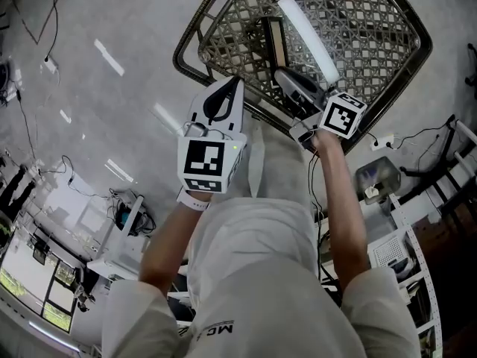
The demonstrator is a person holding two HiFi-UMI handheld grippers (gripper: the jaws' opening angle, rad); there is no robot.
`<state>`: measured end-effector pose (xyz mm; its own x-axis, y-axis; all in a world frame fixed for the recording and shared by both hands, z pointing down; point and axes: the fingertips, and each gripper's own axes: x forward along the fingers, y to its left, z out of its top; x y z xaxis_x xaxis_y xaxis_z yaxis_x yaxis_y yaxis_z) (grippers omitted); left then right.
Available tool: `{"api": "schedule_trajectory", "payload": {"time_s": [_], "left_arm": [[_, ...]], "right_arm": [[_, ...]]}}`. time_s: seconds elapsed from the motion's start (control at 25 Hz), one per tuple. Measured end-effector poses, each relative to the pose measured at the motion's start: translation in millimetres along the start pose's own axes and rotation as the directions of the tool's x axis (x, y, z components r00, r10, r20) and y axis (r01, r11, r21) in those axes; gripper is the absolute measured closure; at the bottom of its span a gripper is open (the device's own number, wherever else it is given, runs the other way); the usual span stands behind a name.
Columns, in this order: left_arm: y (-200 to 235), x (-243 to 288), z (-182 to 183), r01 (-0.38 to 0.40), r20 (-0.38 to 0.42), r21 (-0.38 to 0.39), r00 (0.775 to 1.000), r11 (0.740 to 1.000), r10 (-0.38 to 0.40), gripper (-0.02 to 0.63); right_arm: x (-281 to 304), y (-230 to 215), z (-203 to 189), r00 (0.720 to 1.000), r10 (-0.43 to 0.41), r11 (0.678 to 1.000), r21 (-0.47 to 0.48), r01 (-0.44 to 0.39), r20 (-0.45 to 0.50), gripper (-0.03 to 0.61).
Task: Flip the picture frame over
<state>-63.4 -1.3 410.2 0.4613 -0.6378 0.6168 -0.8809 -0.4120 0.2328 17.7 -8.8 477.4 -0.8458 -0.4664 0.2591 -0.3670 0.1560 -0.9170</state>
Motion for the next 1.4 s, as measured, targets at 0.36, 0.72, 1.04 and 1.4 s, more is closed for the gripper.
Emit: {"api": "schedule_trajectory", "payload": {"time_s": [0.36,0.72,1.04,1.4], "left_arm": [[-3.0,-0.7,-2.9,0.007,-0.003,-0.001,1.0,1.0,-0.007,0.589],[-13.9,1.0,-4.7,0.022,-0.006,0.002,1.0,1.0,-0.022,0.589],[-20.7,3.1,-2.1,0.032,-0.007,0.013,0.999,0.999,-0.031,0.589],[-27.8,9.3,0.3,0.043,-0.015,0.023,0.999,0.999,-0.043,0.589]], "right_arm": [[-9.1,-0.8,3.7,0.987,0.133,0.975,0.169,-0.146,0.085,0.525],[-22.5,-3.5,12.5,0.962,0.222,0.931,0.259,-0.258,0.162,0.523],[-34.4,-9.7,17.1,0.96,0.205,0.941,0.231,-0.248,0.192,0.52],[-47.2,-19.8,25.1,0.972,0.141,0.974,0.149,-0.171,0.188,0.501]]}}
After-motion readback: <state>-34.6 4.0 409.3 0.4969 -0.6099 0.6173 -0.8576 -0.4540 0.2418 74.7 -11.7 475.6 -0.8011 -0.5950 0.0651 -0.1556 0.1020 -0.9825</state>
